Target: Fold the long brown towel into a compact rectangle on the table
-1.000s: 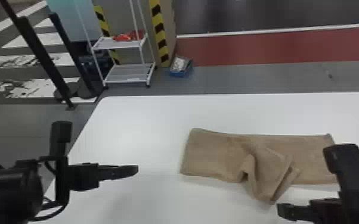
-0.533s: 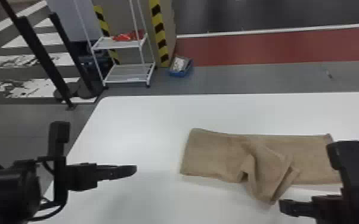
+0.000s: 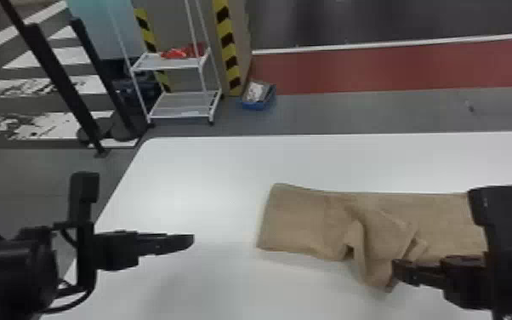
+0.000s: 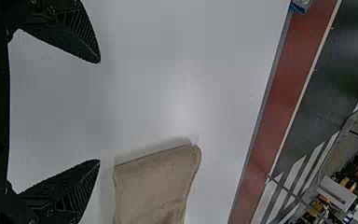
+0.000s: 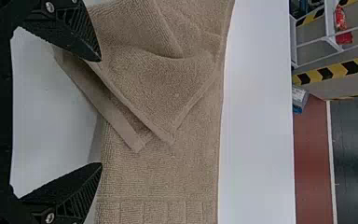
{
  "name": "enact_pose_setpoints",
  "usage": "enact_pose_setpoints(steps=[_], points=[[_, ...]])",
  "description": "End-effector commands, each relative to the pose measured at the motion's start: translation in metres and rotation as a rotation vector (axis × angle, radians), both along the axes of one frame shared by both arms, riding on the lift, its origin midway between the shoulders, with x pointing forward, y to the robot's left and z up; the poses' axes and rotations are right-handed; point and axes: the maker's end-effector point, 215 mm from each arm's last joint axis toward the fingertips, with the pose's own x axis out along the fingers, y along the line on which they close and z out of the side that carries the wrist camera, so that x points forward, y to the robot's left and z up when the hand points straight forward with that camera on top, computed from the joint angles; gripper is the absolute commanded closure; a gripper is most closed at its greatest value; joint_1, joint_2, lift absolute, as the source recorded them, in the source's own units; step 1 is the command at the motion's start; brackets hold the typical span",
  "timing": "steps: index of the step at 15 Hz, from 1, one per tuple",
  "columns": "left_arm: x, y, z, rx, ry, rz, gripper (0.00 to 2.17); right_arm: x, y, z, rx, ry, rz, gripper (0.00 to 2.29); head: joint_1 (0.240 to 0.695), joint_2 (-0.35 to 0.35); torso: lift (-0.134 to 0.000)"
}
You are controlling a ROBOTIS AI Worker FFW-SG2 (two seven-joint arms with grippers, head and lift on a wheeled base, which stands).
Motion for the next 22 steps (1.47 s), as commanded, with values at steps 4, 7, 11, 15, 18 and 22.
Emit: enact_pose_setpoints(steps=[4, 7, 11, 15, 18, 22], points=[[0.002, -0.001, -0.002, 0.000, 0.005, 0.000, 0.14, 0.006, 0.008, -0.012, 0.034, -0.008, 0.015, 0.09, 0.695, 0.207, -0.125], [0.002, 0.001, -0.003, 0.006, 0.007, 0.004, 0.14, 0.002, 0.012, -0.022, 0.042, 0.019, 0.020, 0.13, 0.695, 0.210, -0.125], [0.005, 0.001, -0.005, 0.005, 0.007, 0.005, 0.14, 0.003, 0.013, -0.022, 0.045, 0.019, 0.021, 0.28, 0.695, 0.219, -0.125], [0.006, 0.001, -0.008, 0.007, 0.012, 0.005, 0.14, 0.012, 0.017, -0.026, 0.056, 0.012, 0.033, 0.58, 0.695, 0.219, -0.125], [0.006, 0.002, -0.010, 0.009, 0.015, 0.008, 0.14, 0.013, 0.022, -0.029, 0.070, 0.015, 0.041, 0.58, 0.695, 0.222, -0.125], [0.009, 0.002, -0.010, 0.006, 0.015, 0.009, 0.14, 0.016, 0.020, -0.027, 0.067, 0.014, 0.037, 0.58, 0.695, 0.227, -0.125]])
